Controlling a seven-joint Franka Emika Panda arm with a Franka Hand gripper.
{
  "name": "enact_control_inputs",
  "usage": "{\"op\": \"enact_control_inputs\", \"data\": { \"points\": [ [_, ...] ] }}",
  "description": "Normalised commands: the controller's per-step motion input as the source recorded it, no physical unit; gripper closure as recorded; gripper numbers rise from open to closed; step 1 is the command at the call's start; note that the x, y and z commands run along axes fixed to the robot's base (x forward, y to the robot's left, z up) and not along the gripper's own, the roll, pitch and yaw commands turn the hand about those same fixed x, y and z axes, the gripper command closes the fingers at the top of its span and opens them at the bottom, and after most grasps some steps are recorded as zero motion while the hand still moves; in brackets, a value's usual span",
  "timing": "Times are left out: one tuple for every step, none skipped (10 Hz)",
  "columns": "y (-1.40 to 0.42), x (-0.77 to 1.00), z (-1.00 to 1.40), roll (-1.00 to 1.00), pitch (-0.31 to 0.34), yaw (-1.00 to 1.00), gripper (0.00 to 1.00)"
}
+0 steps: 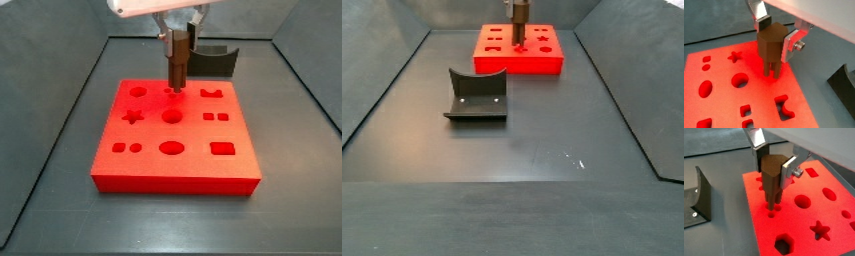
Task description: Insert the 3 prong object.
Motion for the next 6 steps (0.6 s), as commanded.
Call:
{"op": "enact_control_inputs", "data": {
  "points": [
    [0.03,-0.01,-0.03,0.12,0.000,-0.03,1.00],
    [0.01,0.00,0.00,0.11,0.026,-0.11,1.00],
    [0.00,0.06,-0.01,0.11,0.050,-0.05,1.00],
    [-0.01,0.12,-0.05,0.13,0.114,-0.03,1.00],
    [-0.03,0.23,-0.11,0.14,0.219,-0.07,1.00],
    [-0.03,0.21,-0.13,0.13,0.307,-0.11,1.00]
  ]
}}
